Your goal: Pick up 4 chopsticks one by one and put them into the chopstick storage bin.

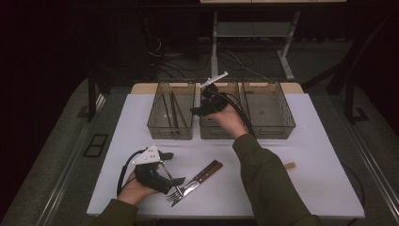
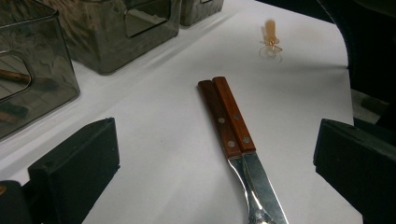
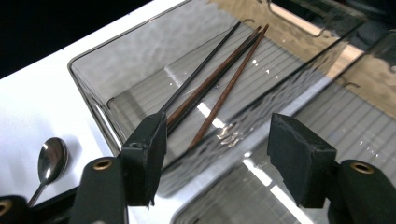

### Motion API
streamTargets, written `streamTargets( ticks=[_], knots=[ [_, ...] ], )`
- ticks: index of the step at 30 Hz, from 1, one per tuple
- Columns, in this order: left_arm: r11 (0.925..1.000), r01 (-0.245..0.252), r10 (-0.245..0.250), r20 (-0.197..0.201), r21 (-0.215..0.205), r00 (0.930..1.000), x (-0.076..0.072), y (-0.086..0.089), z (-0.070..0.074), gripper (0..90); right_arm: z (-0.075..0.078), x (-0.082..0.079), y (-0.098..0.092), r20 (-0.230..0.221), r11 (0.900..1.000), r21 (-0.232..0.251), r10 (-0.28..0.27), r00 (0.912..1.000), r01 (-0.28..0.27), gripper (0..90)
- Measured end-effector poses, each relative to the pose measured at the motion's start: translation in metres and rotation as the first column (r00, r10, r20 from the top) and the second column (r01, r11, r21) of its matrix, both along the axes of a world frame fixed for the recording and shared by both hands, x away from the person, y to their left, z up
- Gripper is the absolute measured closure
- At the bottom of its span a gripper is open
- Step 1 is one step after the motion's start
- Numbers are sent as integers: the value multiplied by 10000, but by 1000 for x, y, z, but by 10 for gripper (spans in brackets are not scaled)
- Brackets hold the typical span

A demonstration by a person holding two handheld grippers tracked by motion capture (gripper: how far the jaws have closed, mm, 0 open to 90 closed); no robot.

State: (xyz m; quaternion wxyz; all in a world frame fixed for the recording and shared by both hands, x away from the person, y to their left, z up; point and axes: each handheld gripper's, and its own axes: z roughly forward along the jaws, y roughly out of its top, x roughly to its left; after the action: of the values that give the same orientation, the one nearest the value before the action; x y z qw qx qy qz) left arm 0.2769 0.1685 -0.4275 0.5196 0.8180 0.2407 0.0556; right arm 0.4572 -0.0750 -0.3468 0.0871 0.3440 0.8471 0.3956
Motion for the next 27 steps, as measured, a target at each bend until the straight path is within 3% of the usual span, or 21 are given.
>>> streamTargets(
  ticks=[3, 14, 27],
  knots=[
    [10000, -10, 11, -40, 34, 10000, -1, 0, 0, 0, 0, -4, -12, -21, 9994, 358, 27, 10000, -26, 353],
    [9999, -13, 13, -31, 165, 10000, -1, 0, 0, 0, -4, -27, -46, 275, 9970, 740, 202, 9994, -222, 278],
    [9997, -8, 9, -30, 264, 10000, -1, -1, -1, 0, -6, -70, -84, 684, 9891, 1293, 621, 9957, -706, 255]
  ],
)
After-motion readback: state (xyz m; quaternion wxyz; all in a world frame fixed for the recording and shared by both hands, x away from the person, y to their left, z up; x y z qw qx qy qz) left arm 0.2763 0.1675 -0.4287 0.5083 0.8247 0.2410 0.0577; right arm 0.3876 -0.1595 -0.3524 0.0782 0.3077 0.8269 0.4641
